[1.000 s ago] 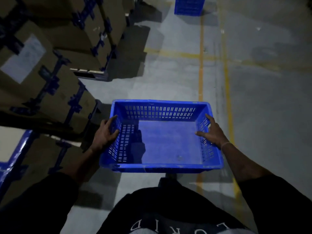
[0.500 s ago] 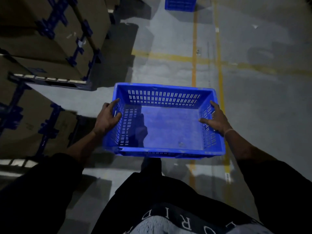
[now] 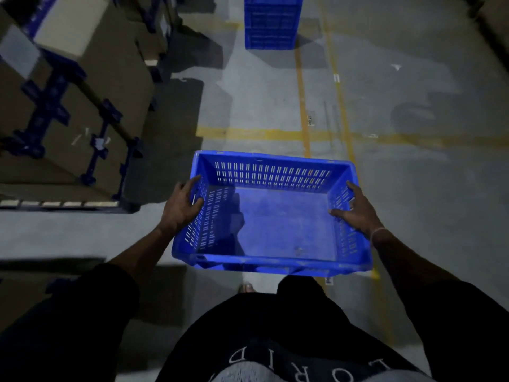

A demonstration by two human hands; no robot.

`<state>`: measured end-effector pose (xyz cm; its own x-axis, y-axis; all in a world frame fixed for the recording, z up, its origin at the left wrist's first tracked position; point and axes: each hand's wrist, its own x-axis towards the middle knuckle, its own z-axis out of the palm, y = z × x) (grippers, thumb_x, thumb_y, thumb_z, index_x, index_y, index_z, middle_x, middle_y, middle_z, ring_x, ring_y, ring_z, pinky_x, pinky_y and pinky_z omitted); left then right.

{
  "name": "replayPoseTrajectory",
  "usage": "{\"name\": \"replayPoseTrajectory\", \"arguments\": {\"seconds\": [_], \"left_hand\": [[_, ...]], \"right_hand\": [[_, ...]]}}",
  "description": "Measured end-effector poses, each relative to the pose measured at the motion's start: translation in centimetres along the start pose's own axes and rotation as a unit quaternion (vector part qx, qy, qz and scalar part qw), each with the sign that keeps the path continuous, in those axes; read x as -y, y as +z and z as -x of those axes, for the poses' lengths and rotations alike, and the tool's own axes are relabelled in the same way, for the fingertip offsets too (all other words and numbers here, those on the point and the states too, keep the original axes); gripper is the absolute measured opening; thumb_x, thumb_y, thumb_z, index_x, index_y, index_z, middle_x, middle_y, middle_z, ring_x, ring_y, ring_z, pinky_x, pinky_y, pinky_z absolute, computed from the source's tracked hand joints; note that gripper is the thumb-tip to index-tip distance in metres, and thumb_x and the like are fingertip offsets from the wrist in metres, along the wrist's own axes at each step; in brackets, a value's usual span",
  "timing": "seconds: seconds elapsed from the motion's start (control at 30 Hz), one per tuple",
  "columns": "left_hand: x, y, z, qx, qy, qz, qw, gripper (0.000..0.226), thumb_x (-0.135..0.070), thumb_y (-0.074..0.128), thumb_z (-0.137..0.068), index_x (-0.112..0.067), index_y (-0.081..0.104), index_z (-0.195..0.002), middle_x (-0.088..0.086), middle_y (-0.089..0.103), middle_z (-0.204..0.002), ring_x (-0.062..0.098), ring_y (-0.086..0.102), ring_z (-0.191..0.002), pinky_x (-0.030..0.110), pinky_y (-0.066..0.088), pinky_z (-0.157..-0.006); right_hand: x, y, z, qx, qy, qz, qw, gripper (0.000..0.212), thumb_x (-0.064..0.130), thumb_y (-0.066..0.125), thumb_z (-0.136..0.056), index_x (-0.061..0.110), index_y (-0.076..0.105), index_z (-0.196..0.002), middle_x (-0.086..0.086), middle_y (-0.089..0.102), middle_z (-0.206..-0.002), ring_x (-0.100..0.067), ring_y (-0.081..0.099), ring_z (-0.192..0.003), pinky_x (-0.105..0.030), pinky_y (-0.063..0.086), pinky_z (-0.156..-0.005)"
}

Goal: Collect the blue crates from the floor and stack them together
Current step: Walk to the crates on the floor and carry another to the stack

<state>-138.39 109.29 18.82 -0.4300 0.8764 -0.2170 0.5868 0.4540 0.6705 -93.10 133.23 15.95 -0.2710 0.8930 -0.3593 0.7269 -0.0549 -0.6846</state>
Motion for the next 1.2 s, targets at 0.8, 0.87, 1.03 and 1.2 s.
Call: {"name": "replayPoseTrajectory", "arguments": {"seconds": [0.8,0.87,1.03,1.2], "left_hand": [[-12.7,-5.9,-53.6,-0.045,-0.018,-0.023,0.999,0.077,-0.056,0.054,-0.084,-0.037,0.033,-0.156,0.014,0.049,-0.128,0.036,0.062,-0.110,0.046,0.050,-0.098],[-13.4,-6.5,-58.1,-0.045,-0.020,-0.022,0.999,0.078,-0.057,0.053,-0.084,-0.037,0.033,-0.156,0.014,0.050,-0.130,0.036,0.063,-0.109,0.046,0.050,-0.097],[-14.1,-8.0,-70.6,-0.037,-0.005,-0.032,0.999,0.077,-0.054,0.055,-0.088,-0.036,0.027,-0.158,0.015,0.047,-0.135,0.036,0.062,-0.110,0.049,0.052,-0.094],[-15.0,-11.1,-83.7,-0.032,-0.007,-0.024,0.999,0.074,-0.050,0.062,-0.094,-0.041,0.025,-0.158,0.013,0.045,-0.137,0.030,0.063,-0.104,0.047,0.055,-0.085]], "right_hand": [[20.1,-12.2,-53.5,0.000,-0.038,0.004,0.999,0.107,0.031,0.094,-0.068,0.035,0.031,-0.156,-0.014,0.049,-0.147,-0.033,0.056,-0.124,-0.037,0.047,-0.096],[22.0,-12.9,-57.8,-0.001,-0.048,0.009,0.999,0.106,0.030,0.093,-0.070,0.032,0.032,-0.156,-0.012,0.049,-0.149,-0.033,0.055,-0.124,-0.036,0.046,-0.095],[26.7,-13.2,-69.7,-0.009,-0.050,0.005,0.999,0.105,0.028,0.093,-0.070,0.031,0.032,-0.156,-0.009,0.049,-0.150,-0.032,0.055,-0.125,-0.035,0.045,-0.095],[31.5,-13.1,-81.1,-0.007,-0.046,0.009,0.999,0.106,0.030,0.093,-0.070,0.030,0.032,-0.156,-0.008,0.047,-0.152,-0.031,0.055,-0.126,-0.039,0.047,-0.099]]}}
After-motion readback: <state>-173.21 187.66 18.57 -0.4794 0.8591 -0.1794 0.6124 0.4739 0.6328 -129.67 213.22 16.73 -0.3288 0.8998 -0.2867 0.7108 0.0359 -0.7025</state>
